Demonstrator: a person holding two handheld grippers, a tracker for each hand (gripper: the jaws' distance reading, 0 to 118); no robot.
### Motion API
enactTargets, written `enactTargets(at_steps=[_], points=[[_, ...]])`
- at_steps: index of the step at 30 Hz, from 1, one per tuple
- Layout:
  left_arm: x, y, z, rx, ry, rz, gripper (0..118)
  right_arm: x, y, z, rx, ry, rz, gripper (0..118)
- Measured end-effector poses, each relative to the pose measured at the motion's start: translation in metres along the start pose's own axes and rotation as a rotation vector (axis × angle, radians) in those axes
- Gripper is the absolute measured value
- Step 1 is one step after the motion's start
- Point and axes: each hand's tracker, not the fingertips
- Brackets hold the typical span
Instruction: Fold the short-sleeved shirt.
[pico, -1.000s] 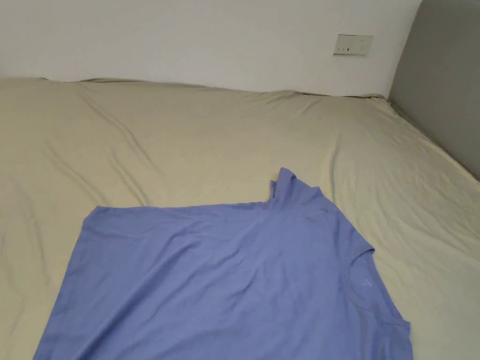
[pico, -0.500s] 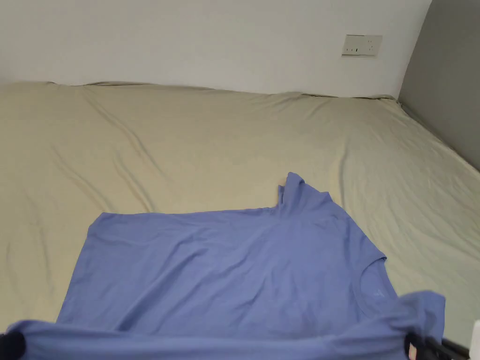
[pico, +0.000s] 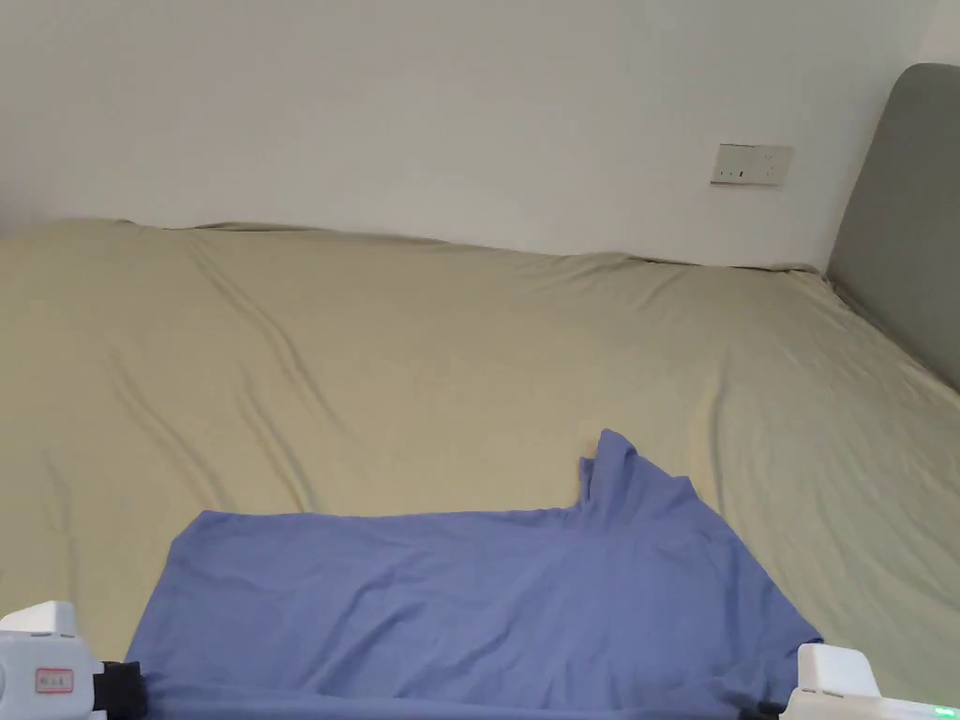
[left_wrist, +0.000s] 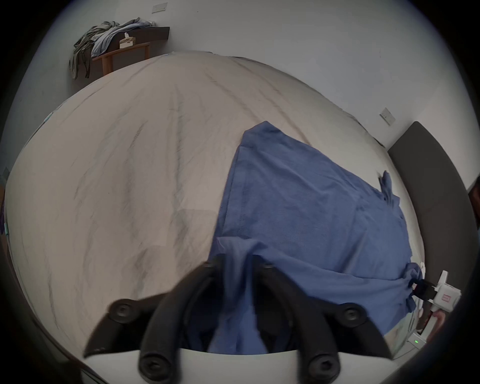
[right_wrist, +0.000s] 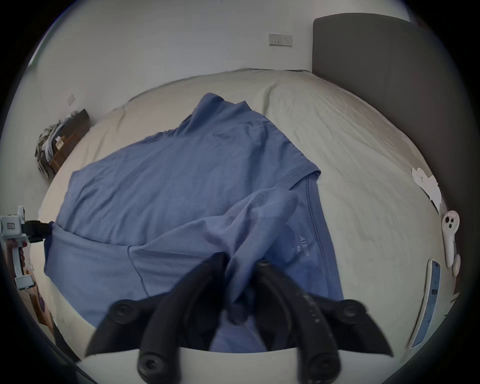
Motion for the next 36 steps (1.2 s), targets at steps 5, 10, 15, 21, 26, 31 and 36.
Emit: enactTargets(at_steps=[5,10,15,21,26,31,36], points=[[0.005,-0.013,0.064,0.273,-0.047,-0.084,114,0.007,-0.001,0.07,0.303,-0.047,0.063,65],[0.031,-0.064,0.156,0.709,-0.163,-0.223,118,0.01,-0.032,0.158,0.614,0.116,-0.001,118],[0.06,-0.125,0.189,0.846,-0.206,-0.301,118,-0.019,-0.081,0.191,0.78,-0.021,0.046,118],[0.073,-0.16,0.187,0.817,-0.193,-0.34,3,-0.044,-0.11,0.189,0.756,-0.093,0.033,1],[0.073,-0.165,0.184,0.794,-0.211,-0.31,0,-0.046,-0.108,0.188,0.74,-0.022,0.044,1],[0.064,-0.124,0.165,0.724,-0.19,-0.258,0,-0.047,-0.095,0.175,0.674,0.075,0.005,0],[0.072,-0.002,0.114,0.57,-0.175,-0.252,2,-0.054,-0.07,0.155,0.639,0.089,0.043,0]])
